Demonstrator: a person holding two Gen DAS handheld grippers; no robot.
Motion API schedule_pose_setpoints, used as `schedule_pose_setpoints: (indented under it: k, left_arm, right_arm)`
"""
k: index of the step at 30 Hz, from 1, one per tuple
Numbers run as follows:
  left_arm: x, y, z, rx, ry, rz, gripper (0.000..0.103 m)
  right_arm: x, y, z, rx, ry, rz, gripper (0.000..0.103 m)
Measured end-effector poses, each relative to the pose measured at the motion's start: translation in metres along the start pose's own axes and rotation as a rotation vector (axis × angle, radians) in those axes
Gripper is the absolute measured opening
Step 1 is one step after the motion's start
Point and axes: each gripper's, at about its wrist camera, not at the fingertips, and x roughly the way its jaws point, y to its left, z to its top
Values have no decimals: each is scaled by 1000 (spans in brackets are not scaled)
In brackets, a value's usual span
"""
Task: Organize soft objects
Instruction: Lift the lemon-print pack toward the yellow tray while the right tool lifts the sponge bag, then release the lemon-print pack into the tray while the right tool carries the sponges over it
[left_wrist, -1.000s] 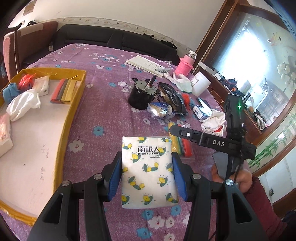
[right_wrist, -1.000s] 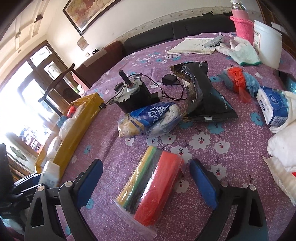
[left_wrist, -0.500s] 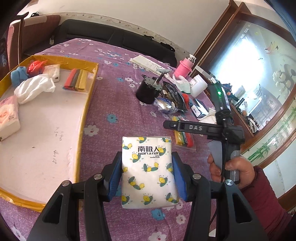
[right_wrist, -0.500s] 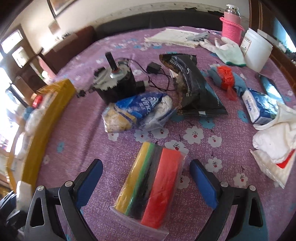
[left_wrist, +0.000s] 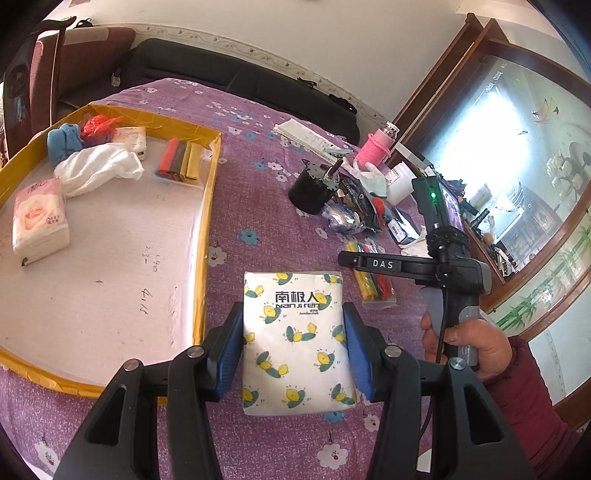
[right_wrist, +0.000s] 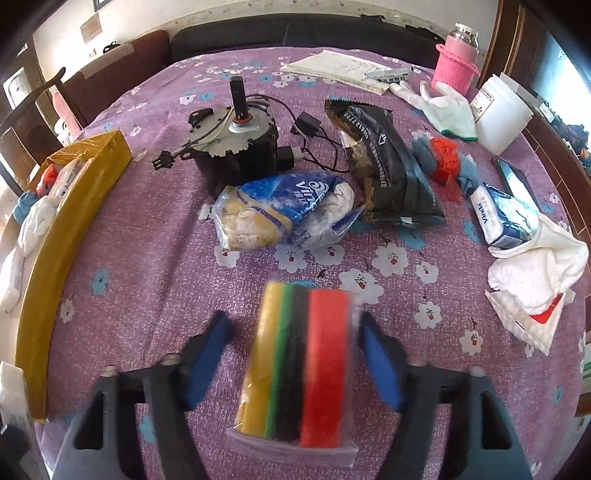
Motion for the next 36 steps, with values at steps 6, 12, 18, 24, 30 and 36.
schedule_pose_setpoints:
  k: [6, 12, 18, 24, 30, 36]
  left_arm:
    - [-4, -8, -5, 27, -6, 16, 50]
    - [-4, -15, -10, 44, 2, 39, 50]
    - [-13, -18, -9, 58, -11, 63, 50]
    - [-54, 13, 15, 34, -105, 169, 50]
    - [-75, 53, 38, 17, -143, 302, 50]
    - [-55, 80, 55, -22, -84, 318, 50]
  right_arm:
    - [-9, -6, -14, 27, -5, 1, 64]
    - [-13, -5, -31, 1, -23, -11, 80]
    - [-24, 5, -37, -55, -57, 4, 41]
    - [-45, 7, -46, -80, -106, 23, 41]
    - [-78, 17, -29, -82, -182, 119, 41]
    - [-95, 76, -6, -172, -187, 247, 41]
